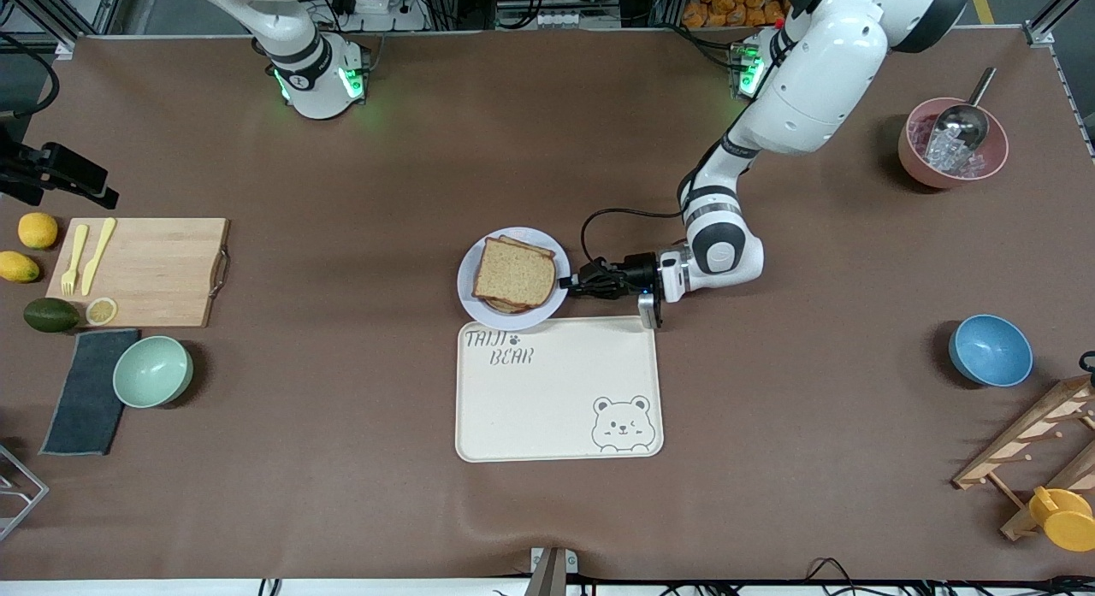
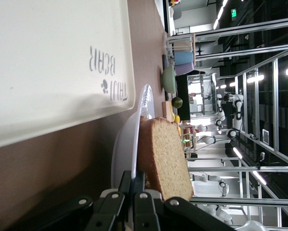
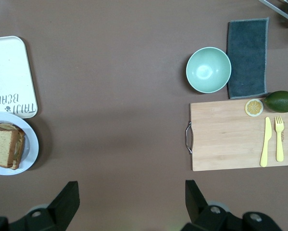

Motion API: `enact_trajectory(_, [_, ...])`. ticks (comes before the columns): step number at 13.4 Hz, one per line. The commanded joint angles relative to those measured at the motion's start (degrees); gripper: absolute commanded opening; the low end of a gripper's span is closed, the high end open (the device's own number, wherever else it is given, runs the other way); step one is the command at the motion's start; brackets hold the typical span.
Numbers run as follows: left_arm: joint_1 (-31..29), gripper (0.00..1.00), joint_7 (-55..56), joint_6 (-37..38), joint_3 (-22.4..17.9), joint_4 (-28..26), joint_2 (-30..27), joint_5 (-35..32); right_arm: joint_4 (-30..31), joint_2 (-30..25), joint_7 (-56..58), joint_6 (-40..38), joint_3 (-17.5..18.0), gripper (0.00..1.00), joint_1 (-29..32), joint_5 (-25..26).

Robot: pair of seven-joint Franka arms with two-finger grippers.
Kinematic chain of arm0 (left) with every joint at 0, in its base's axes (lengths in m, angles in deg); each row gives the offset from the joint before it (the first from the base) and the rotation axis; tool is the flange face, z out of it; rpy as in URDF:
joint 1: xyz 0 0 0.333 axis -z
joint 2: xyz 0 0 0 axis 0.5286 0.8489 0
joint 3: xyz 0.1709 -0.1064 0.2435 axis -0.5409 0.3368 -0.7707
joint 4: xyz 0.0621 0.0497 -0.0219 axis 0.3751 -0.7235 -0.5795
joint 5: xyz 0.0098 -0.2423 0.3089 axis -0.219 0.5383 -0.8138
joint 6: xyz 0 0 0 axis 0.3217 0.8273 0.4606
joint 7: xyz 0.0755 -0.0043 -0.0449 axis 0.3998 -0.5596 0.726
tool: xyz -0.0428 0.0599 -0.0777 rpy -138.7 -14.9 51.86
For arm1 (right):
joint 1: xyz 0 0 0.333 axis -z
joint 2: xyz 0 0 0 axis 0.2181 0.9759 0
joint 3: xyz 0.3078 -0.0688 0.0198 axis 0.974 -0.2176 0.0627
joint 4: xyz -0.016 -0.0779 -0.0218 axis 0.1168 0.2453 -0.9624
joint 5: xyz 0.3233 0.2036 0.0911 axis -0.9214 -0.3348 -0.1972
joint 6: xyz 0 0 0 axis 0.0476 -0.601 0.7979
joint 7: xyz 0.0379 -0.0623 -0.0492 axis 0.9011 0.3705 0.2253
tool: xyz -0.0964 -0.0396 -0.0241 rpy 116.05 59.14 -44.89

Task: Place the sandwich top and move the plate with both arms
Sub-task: 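Slide the plate with the left gripper onto the bear tray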

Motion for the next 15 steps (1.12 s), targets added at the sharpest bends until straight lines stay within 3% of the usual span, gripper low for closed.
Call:
enact_trajectory(1, [-6.1, 0.0, -1.7, 0.0, 5.8, -1.3, -1.9, 1.8, 1.0, -0.8, -0.8, 0.5, 0.9, 0.97, 1.0, 0.5])
enact_trajectory(9, [-9.8, 0.0, 1.5, -0.2, 7.0, -2.0, -6.5, 1.9, 1.0, -0.7, -0.8, 0.6, 0.9, 0.96, 0.9, 0.7])
enact_trajectory(15, [-12.1, 0.0, 7.4, -0.9, 6.2, 0.5, -7.5, 1.8, 1.1, -0.6, -0.8, 0.7, 0.9, 0.96, 0.9, 0.8])
